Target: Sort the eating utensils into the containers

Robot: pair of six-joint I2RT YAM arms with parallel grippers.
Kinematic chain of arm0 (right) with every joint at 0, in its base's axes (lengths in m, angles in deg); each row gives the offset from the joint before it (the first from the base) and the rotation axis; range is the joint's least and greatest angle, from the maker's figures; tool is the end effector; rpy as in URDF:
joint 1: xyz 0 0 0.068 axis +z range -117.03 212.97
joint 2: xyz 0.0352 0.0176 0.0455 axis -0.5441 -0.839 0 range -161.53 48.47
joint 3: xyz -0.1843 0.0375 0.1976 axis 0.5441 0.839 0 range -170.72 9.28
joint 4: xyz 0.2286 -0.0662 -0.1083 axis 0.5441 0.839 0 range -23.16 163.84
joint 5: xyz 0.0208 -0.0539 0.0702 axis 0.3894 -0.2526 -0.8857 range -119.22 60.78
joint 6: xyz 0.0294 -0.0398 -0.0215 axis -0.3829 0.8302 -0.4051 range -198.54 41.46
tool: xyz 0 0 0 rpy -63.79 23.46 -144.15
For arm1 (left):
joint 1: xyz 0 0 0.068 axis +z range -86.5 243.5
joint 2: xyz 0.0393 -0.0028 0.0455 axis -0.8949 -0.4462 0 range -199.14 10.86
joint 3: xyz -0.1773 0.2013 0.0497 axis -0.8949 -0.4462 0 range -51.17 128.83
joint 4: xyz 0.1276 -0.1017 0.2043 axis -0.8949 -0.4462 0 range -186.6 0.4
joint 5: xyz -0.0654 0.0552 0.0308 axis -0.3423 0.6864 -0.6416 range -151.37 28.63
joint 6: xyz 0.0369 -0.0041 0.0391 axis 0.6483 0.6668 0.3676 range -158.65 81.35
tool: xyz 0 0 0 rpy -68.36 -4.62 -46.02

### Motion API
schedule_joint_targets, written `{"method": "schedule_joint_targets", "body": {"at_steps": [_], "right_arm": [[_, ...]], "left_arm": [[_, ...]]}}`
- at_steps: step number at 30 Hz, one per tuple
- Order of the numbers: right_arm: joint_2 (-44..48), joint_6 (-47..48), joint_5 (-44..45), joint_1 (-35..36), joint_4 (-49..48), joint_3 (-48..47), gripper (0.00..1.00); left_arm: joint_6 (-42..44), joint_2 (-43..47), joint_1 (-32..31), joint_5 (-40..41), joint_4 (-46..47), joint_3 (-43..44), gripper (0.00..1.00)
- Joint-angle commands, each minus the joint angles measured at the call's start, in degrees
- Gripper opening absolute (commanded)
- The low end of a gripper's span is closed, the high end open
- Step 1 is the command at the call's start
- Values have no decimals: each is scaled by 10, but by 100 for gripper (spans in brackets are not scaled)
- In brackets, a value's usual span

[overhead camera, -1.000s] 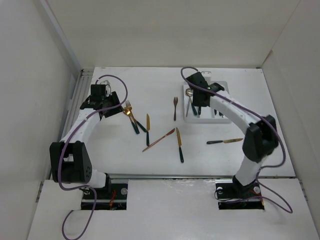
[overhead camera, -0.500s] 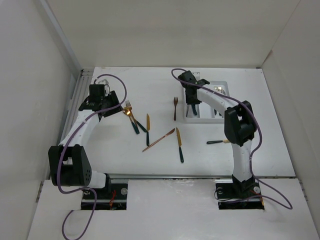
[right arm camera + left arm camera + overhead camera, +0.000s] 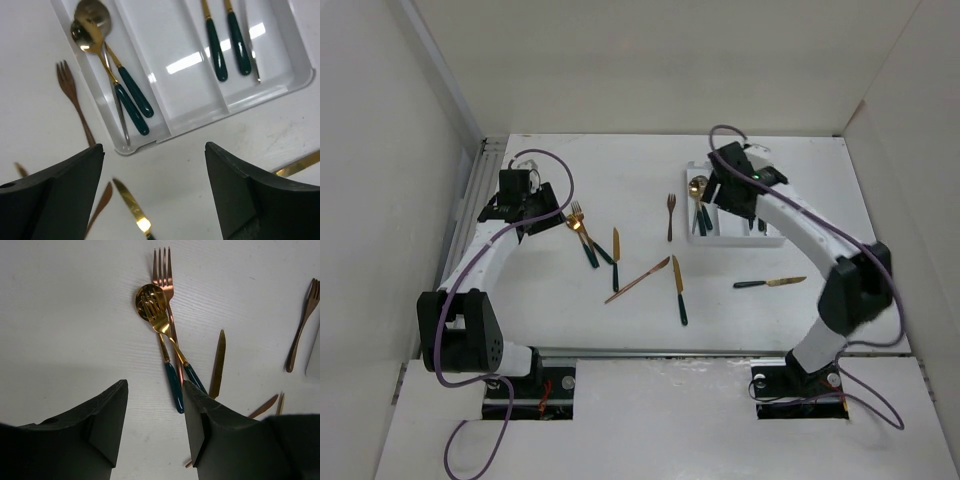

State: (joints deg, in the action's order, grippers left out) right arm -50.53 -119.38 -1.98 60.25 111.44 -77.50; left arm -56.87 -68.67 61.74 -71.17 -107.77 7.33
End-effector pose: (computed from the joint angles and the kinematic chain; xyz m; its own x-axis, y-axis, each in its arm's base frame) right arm 0.3373 0.1557 0.2926 -0.6835 0.3016 -0.6647 0.3466 0.9355 0.0681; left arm 0.3064 -0.0155 0.2723 -0.6507 -0.2881 -0.7025 -0.0434 0.9378 -0.3444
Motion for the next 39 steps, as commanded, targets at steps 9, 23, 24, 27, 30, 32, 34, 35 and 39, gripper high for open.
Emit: {"method": "schedule_joint_targets", "body": {"at_steps": [9, 23, 24, 27, 30, 32, 34, 35, 39], "right_arm": [[217, -359, -35, -36, 16, 328, 77], [308, -279, 15, -76, 26, 306, 77], [313, -217, 15, -86, 26, 286, 79], [319, -95, 4, -116, 22, 204, 84], [319, -71, -11, -116, 48, 166, 84], [345, -71, -31, -122, 48, 177, 84], [371, -71, -41, -122, 37, 205, 84], [378, -71, -41, -122, 31, 213, 84], [403, -71, -53, -122, 31, 224, 84]], "left_arm": [[92, 20, -64, 60, 5, 13, 61], [304, -112, -337, -15, -34, 209, 58], [330, -146, -384, -21, -34, 230, 58], [390, -196, -433, -27, -54, 301, 58], [363, -238, -465, -27, -84, 323, 56], [355, -244, -488, -27, -91, 294, 56], [350, -244, -513, -32, -104, 269, 58], [340, -244, -538, -32, -110, 255, 59], [248, -244, -563, -19, -123, 213, 62]]}}
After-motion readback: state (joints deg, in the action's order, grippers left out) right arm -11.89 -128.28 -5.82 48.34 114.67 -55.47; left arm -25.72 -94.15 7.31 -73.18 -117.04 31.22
